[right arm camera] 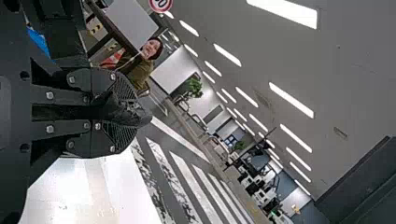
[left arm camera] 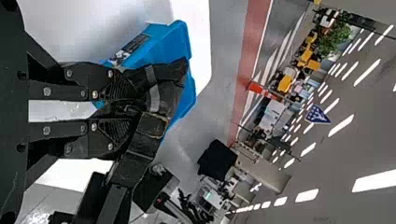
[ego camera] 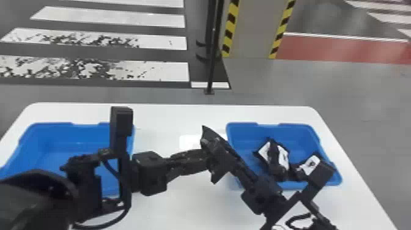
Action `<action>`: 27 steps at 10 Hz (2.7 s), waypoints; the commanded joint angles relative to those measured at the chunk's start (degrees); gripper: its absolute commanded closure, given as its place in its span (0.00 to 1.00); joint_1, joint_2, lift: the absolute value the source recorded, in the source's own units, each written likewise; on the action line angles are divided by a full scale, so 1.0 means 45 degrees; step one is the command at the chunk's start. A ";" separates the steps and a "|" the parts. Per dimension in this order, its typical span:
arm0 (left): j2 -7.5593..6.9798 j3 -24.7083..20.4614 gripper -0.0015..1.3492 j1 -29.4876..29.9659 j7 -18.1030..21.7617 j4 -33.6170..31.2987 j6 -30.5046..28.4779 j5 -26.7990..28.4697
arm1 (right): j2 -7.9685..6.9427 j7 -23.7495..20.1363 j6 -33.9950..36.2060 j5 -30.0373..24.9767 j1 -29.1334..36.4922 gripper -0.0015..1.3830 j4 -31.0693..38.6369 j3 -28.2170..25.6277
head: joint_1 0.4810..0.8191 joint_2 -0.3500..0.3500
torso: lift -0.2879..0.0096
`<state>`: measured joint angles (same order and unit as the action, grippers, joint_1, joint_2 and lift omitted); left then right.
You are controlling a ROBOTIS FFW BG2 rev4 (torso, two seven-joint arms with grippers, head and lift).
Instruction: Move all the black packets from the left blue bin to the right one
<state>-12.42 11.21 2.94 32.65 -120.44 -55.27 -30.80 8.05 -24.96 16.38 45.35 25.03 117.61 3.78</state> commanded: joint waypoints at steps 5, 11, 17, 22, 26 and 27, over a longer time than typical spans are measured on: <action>0.0105 -0.1069 0.13 0.1533 0.0146 -0.0658 0.0564 -0.0011 | 0.0048 0.0020 -0.0422 -0.1572 -0.1313 0.92 -0.1871 -0.2160 | 0.63 0.25 | 0.50; 0.0710 -0.3227 0.13 0.3721 0.0146 -0.1908 0.1376 -0.0164 | 0.0321 0.0098 -0.0672 -0.4187 -0.2906 0.44 -0.4090 -0.4496 | 0.63 0.06 | 0.50; 0.1491 -0.5182 0.13 0.6033 0.0048 -0.2283 0.6501 0.0674 | -0.0401 0.0098 -0.2891 -0.5939 0.0250 0.10 -0.0652 -0.4039 | 0.63 0.17 | 0.50; 0.2702 -0.5411 0.13 0.8815 -0.1221 -0.2283 1.2189 0.1995 | -0.1319 0.0879 -0.5047 -0.7970 0.4344 0.10 0.3066 -0.3988 | 0.63 0.39 | 0.50; 0.2794 -0.5284 0.13 0.9408 -0.2100 -0.2283 1.2907 0.3036 | -0.1241 0.0879 -0.5079 -0.8021 0.4531 0.10 0.2785 -0.3226 | 0.63 0.50 | 0.50; 0.2794 -0.5131 0.13 0.9346 -0.2100 -0.2283 1.2564 0.3036 | -0.1183 0.0879 -0.4985 -0.7919 0.4406 0.10 0.2566 -0.2998 | 0.63 0.51 | 0.50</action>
<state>0.00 -12.17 45.17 23.19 -130.71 1.95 -17.25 2.55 -21.00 -6.24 9.48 45.24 129.75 -10.34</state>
